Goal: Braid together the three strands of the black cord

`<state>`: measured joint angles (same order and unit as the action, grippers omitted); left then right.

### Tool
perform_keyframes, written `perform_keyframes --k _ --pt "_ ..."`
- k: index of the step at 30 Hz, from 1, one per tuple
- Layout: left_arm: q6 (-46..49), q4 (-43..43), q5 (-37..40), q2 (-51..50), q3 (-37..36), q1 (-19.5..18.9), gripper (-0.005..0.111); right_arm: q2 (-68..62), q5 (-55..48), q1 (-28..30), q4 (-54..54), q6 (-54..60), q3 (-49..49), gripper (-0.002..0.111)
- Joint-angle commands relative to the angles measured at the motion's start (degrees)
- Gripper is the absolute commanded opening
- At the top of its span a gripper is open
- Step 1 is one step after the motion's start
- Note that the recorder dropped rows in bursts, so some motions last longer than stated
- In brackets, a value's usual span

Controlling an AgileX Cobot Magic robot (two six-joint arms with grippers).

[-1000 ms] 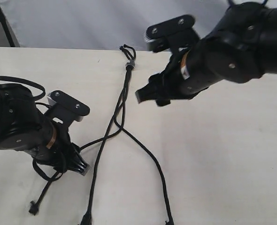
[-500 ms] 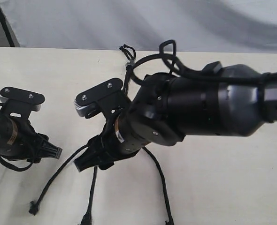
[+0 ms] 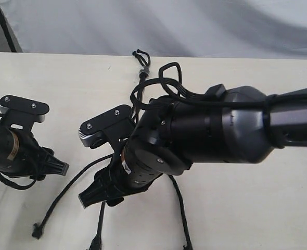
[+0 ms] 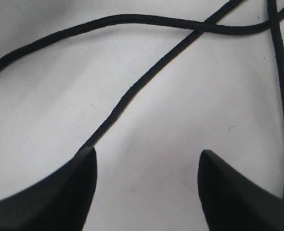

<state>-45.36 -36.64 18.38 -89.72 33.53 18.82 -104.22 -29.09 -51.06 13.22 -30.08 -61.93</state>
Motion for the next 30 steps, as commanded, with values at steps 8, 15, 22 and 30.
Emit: perform_keyframes --k 8,15,22,30 --pt "-0.44 -0.23 -0.81 0.43 -0.39 -0.19 0.053 -5.39 -2.47 -4.87 -2.67 2.37 -5.14 0.059" --pt "-0.44 -0.23 -0.51 0.43 -0.39 -0.19 0.053 -11.29 -5.88 -5.18 -2.67 4.11 -7.95 0.056" --pt "-0.44 -0.23 -0.51 0.43 -0.39 -0.19 0.053 -11.2 -7.02 -5.18 -2.67 7.14 -8.03 0.003" --pt "-0.44 -0.23 -0.51 0.43 -0.39 -0.19 0.053 -2.45 -23.26 -4.51 18.31 0.21 -10.86 0.0"
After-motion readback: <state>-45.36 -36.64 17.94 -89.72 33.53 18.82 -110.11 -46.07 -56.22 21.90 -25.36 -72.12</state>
